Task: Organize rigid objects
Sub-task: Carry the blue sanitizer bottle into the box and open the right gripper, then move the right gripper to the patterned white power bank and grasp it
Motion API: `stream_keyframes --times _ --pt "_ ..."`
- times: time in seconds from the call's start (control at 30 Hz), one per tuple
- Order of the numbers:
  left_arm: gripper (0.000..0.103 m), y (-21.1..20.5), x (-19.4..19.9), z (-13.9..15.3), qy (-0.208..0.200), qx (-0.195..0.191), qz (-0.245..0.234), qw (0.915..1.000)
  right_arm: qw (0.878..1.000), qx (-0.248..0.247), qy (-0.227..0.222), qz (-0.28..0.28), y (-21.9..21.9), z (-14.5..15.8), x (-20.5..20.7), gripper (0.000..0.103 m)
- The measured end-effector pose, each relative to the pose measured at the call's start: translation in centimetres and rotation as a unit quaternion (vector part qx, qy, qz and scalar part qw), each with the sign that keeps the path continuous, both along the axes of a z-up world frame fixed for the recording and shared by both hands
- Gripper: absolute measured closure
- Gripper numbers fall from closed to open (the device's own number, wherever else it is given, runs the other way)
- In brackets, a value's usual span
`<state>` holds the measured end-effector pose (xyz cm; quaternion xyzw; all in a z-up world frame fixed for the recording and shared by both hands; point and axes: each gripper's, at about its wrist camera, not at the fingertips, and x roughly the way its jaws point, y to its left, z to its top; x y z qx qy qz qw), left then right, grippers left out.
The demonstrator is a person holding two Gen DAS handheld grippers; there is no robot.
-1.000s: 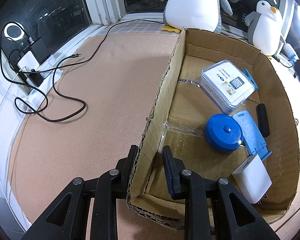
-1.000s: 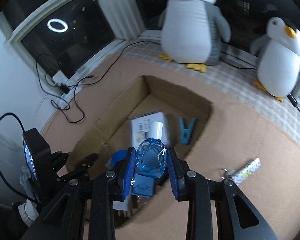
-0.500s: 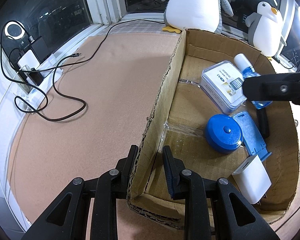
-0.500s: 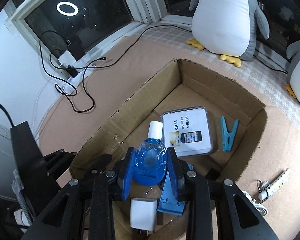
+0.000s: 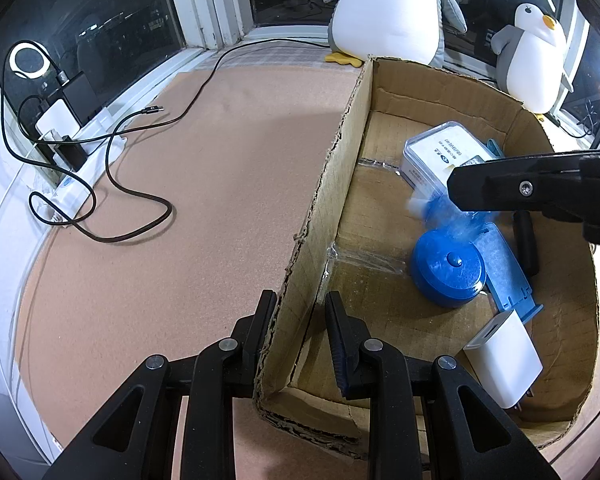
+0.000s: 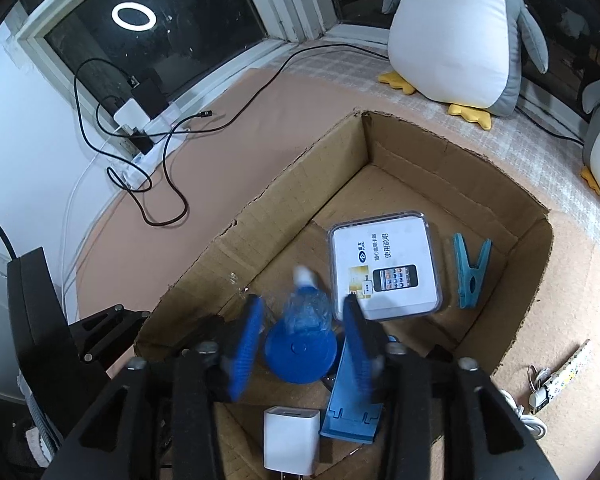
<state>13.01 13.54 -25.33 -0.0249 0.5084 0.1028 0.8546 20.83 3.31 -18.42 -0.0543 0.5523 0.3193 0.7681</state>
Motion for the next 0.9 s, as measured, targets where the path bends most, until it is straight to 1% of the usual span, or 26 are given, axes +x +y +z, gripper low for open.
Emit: stream_keyframes --times 0.17,0.3,0.4,0.5,0.6,0.73,0.87,0.9 --pt "0.077 0.0 0.0 0.0 0.0 0.001 0.0 1.0 1.0 0.011 0.0 -0.016 -1.1 0.7 0.4 0.06" --pt "0.077 0.0 0.0 0.0 0.0 0.0 0.0 1.0 0.999 0.018 -0.001 -0.034 -2.7 1.5 0.5 0.06" --pt "0.077 0.1 -0.1 0.0 0.0 0.0 0.0 1.0 0.998 0.018 -0.003 -0.054 -4.8 2.2 0.6 0.06" --pt "0.077 0.1 -0.1 0.0 0.0 0.0 0.0 1.0 0.996 0.02 0.0 -0.089 -7.6 2.8 0.8 0.06" --pt "0.077 0.1 0.0 0.0 0.0 0.0 0.0 1.0 0.991 0.02 0.005 -0.136 -11.0 3.0 1.3 0.06" --pt "0.077 0.1 -0.1 0.0 0.0 0.0 0.0 1.0 0.978 0.004 0.022 -0.208 -15.8 2.2 2.2 0.06" --pt "0.077 0.1 0.0 0.0 0.0 0.001 -0.001 1.0 0.966 -0.008 0.046 -0.254 -19.1 0.7 3.2 0.061" --pt "0.077 0.1 0.0 0.0 0.0 0.001 -0.001 1.0 0.964 -0.013 0.052 -0.259 -19.7 0.2 3.5 0.065"
